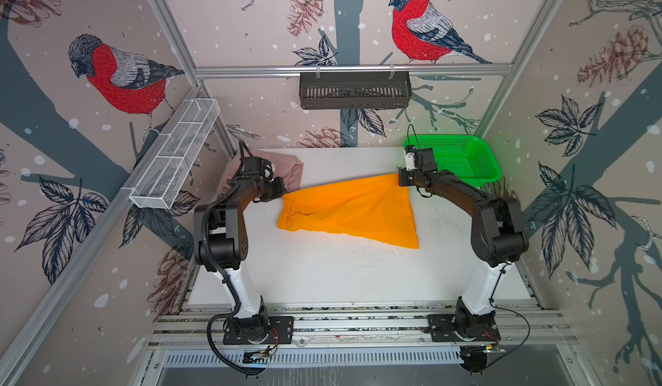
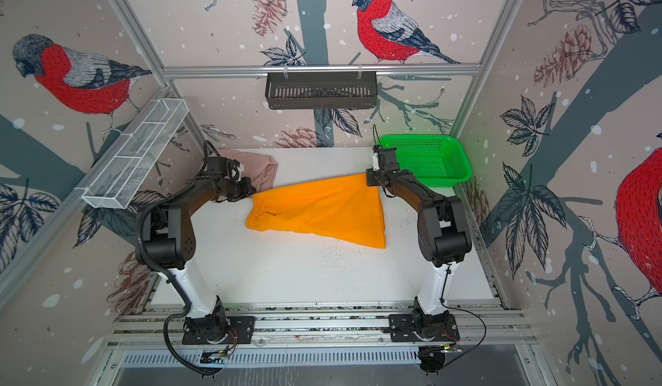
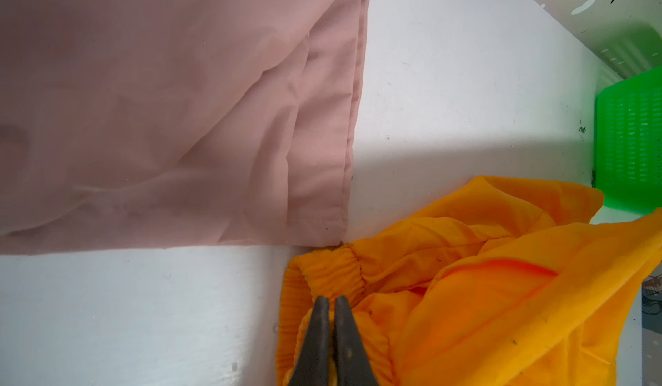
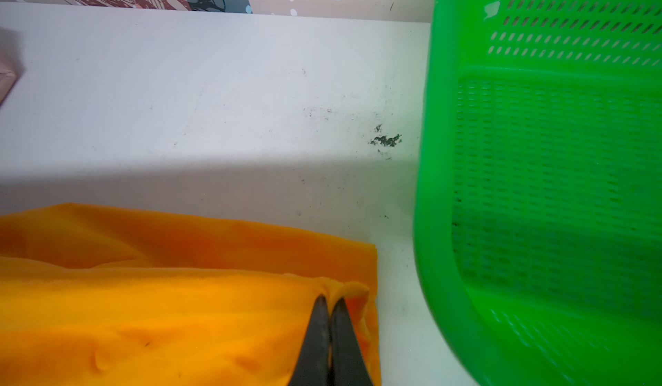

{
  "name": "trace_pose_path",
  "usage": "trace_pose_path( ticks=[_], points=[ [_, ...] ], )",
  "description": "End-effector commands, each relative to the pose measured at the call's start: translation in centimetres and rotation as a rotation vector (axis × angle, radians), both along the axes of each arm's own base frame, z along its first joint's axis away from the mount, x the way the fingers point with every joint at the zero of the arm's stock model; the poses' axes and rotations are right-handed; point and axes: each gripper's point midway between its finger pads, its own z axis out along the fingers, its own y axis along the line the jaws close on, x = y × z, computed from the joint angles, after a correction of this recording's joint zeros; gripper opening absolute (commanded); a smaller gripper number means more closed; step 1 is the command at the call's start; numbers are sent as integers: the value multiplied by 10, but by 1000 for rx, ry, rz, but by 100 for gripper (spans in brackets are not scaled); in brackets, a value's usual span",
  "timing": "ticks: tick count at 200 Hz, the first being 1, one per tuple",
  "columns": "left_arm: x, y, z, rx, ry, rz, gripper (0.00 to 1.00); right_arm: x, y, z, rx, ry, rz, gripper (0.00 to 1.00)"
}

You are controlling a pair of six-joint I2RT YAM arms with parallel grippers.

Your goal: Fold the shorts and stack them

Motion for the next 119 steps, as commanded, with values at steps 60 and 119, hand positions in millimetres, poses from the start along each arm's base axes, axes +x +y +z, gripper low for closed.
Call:
trace_pose_path(
  ticks=[60, 119],
  points=[
    [15, 12, 5, 64, -34, 38, 98, 26, 14, 28, 30, -90, 58, 64],
    [-5, 19, 64, 101, -79, 149, 98, -76, 10, 53, 186, -69, 15, 65]
  ],
)
